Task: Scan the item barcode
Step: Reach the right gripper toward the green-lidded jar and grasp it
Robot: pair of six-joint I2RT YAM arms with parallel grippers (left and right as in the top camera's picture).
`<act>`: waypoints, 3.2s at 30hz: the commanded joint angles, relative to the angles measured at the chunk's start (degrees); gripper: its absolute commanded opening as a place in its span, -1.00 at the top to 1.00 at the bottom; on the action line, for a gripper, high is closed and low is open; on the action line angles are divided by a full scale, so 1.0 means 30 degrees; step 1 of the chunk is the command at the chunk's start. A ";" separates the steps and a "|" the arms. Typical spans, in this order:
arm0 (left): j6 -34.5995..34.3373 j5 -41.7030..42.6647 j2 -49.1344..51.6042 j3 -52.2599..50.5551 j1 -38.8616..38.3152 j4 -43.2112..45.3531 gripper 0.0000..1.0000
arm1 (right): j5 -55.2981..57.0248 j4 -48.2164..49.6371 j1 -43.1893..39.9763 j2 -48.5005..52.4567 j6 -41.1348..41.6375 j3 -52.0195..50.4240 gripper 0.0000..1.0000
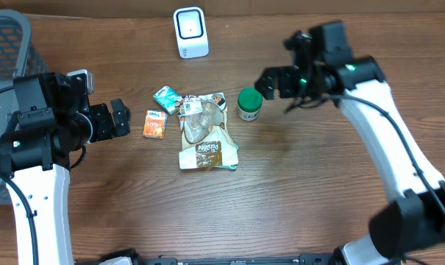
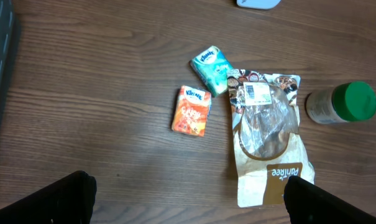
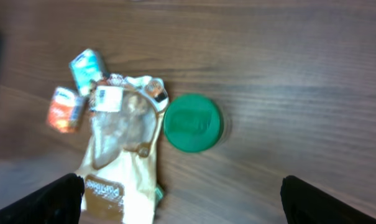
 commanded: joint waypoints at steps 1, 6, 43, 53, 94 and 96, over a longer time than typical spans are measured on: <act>0.0160 -0.0102 0.0029 0.0248 0.0087 0.0029 -0.99 | 0.3934 -0.0699 0.1064 0.1851 -0.0984 0.3009 -0.99; 0.0160 -0.0102 0.0022 0.0248 0.0087 0.0029 -0.99 | 0.4138 -0.1100 0.1756 0.4175 -0.5719 0.4641 -0.99; 0.0160 -0.0102 0.0022 0.0248 0.0087 0.0022 -0.99 | 0.1756 -0.1231 0.2113 0.8546 -0.9209 0.4561 -1.00; 0.0160 -0.0102 0.0029 0.0248 0.0087 0.0022 -0.99 | 0.1829 -0.0503 0.2091 0.9071 -0.8969 0.4575 -0.82; 0.0160 -0.0102 0.0029 0.0248 0.0087 0.0029 -0.99 | 0.2900 -0.3140 0.2157 0.8495 0.1617 0.5544 -0.59; 0.0160 -0.0102 0.0022 0.0248 0.0087 0.0029 -0.99 | 0.2914 -0.3475 0.2244 0.8495 -0.0117 0.5770 -0.63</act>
